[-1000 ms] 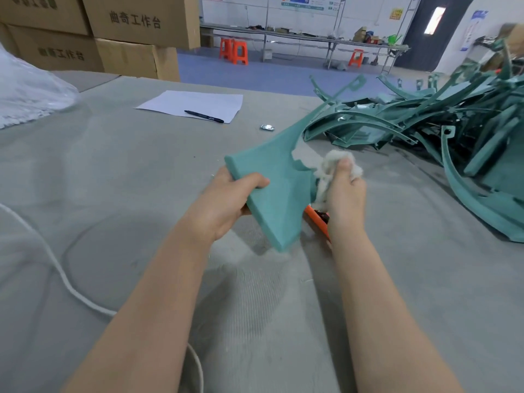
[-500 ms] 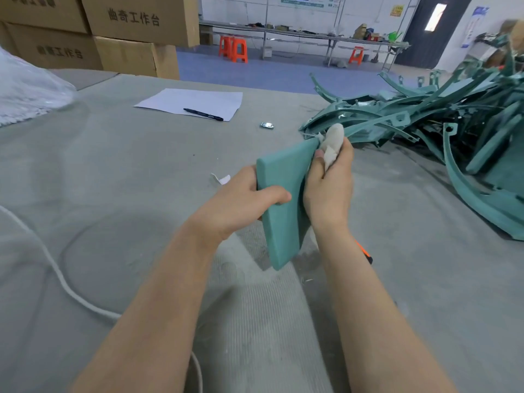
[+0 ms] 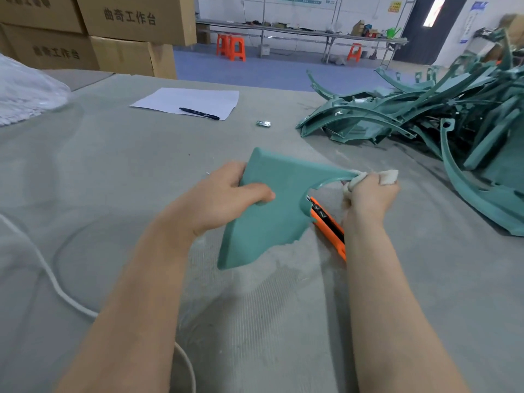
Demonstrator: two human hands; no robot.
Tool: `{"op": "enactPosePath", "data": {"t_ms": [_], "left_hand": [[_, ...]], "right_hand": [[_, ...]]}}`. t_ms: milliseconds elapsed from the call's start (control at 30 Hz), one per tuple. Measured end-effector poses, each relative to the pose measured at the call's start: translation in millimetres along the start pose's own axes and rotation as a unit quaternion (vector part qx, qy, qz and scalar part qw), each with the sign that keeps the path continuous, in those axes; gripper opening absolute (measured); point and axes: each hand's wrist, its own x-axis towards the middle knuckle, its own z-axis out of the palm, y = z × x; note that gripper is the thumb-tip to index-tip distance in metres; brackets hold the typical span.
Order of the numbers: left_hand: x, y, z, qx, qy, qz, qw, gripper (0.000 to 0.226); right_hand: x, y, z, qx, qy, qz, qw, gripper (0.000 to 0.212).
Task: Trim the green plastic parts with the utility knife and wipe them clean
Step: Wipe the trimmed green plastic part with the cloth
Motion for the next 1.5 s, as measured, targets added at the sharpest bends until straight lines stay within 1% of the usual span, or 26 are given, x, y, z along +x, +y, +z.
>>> {"op": "enactPosePath", "data": {"t_ms": [33, 67, 100, 133, 200, 267, 300, 333, 400, 467, 533, 633, 733, 800, 867, 933, 1033, 1100, 1133, 1167, 1233, 1300, 1333, 1400, 1467, 1500], "left_hand": [[0, 0, -1, 0.0, 0.013, 0.004, 1.0, 0.01], [1, -2, -3, 0.0, 0.027, 0.013, 1.0, 0.016], [2, -2, -4, 0.0, 0.039, 0.024, 0.999, 0.025], [3, -4, -5, 0.003, 0.05, 0.039, 0.998, 0.026], [3, -4, -8, 0.039, 0.086, 0.069, 0.993, 0.021], [3, -6, -13, 0.076, 0.146, 0.091, 0.982, 0.019], [4, -8, -16, 0.072, 0.178, 0.099, 0.976, 0.018], [4, -9, -19, 0.052, 0.208, 0.104, 0.971, 0.015], [2, -8, -25, -0.004, 0.252, 0.098, 0.963, 0.008], [1, -7, -28, -0.034, 0.255, 0.088, 0.962, 0.016], [0, -9, -29, -0.023, 0.227, 0.074, 0.971, 0.021], [-1, -14, -33, -0.018, 0.2, 0.058, 0.978, 0.011], [-4, -17, -41, -0.029, 0.208, 0.041, 0.977, 0.018], [-6, -19, -45, -0.026, 0.227, 0.04, 0.973, 0.015], [-7, -20, -47, -0.019, 0.243, 0.044, 0.969, 0.014], [-8, -19, -48, -0.009, 0.25, 0.053, 0.967, 0.015], [-7, -18, -46, -0.004, 0.248, 0.063, 0.967, 0.019], [-5, -17, -44, -0.024, 0.247, 0.07, 0.966, 0.018], [-5, -17, -43, -0.053, 0.258, 0.073, 0.962, 0.015], [-4, -17, -43, -0.092, 0.274, 0.077, 0.954, 0.012], [-4, -15, -43, -0.149, 0.302, 0.084, 0.938, 0.007], [-1, -15, -38, -0.163, 0.315, 0.079, 0.932, 0.009], [2, -15, -34, -0.171, 0.319, 0.069, 0.93, 0.009], [9, -14, -24, -0.214, 0.316, 0.043, 0.923, 0.008], [16, -11, -11, -0.288, 0.305, 0.012, 0.908, 0.008], [18, -10, -5, -0.315, 0.306, -0.003, 0.898, 0.01]], "right_hand": [[-3, -1, 0, 0.0, -0.004, 0.013, 1.0, 0.01], [-5, -2, -1, -0.005, -0.015, 0.044, 0.999, 0.012], [-7, -4, -2, -0.008, -0.036, 0.096, 0.995, 0.019], [-9, -7, -2, -0.015, -0.067, 0.157, 0.985, 0.025], [-14, -13, -6, -0.03, -0.14, 0.24, 0.96, 0.04], [-16, -15, -10, -0.057, -0.184, 0.222, 0.956, 0.05], [-19, -16, -9, -0.04, -0.182, 0.202, 0.962, 0.051], [-20, -16, -8, -0.005, -0.155, 0.172, 0.973, 0.053], [-20, -14, -13, 0.041, -0.089, 0.059, 0.993, 0.043], [-21, -15, -14, 0.026, -0.042, -0.018, 0.999, 0.023], [-24, -18, -11, 0.052, -0.096, -0.038, 0.993, 0.013], [-29, -19, -9, 0.07, -0.2, -0.074, 0.974, 0.017], [-27, -15, -11, -0.043, -0.21, -0.137, 0.967, 0.015], [-23, -12, -10, -0.107, -0.209, -0.16, 0.959, 0.012], [-22, -11, -8, -0.14, -0.225, -0.143, 0.953, 0.011], [-22, -10, -9, -0.125, -0.242, -0.089, 0.958, 0.017], [-28, -20, -13, 0.012, -0.218, 0.061, 0.974, 0.027], [-26, -23, -18, 0.151, -0.19, 0.18, 0.953, 0.037], [-24, -23, -20, 0.21, -0.181, 0.218, 0.936, 0.041], [-22, -21, -23, 0.247, -0.169, 0.23, 0.926, 0.044], [-19, -18, -26, 0.254, -0.156, 0.205, 0.932, 0.046], [-25, -20, -21, 0.233, -0.183, 0.16, 0.942, 0.038], [-31, -22, -15, 0.229, -0.213, 0.146, 0.939, 0.035], [-49, -26, -2, 0.217, -0.31, 0.138, 0.915, 0.035], [-73, -21, 9, 0.14, -0.414, 0.097, 0.894, 0.034], [-84, -15, 13, 0.071, -0.446, 0.051, 0.891, 0.027]]}}
